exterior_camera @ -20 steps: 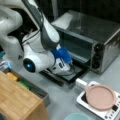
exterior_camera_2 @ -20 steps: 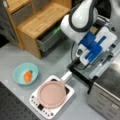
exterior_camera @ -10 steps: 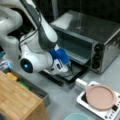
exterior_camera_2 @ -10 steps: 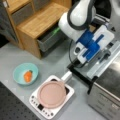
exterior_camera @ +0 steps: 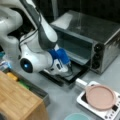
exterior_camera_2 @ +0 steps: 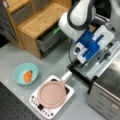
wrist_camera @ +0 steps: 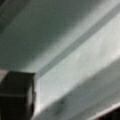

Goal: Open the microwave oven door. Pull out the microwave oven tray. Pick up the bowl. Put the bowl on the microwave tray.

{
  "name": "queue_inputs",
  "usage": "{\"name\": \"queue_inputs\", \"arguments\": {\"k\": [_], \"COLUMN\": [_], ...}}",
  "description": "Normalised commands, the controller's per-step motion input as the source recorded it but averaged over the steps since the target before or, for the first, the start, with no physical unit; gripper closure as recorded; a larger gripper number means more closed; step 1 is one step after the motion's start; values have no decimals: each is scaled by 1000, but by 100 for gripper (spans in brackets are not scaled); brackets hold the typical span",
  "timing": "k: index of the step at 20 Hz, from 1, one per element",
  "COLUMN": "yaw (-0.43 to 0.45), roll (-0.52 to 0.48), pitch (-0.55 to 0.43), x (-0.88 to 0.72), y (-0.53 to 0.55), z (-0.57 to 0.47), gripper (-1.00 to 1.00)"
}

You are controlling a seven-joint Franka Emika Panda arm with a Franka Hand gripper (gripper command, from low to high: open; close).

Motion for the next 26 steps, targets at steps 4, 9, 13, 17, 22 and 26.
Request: {"name": "queue_inputs", "arguments": {"k": [4,9,13,17,22,26], "yaw": [16,-7,-31,-129,-108,-33], "roll": [-146,-204,-284,-435,-390,-282], "pitch": [116,120,126,127,67,-6], "x": [27,-13,-98,-117,-143,-179], "y": [-204,-193,-203,-113,46,133], "z": [-114,-72,39,93,162,107], "gripper": [-100,-100,-100,-100,-100,-100]}}
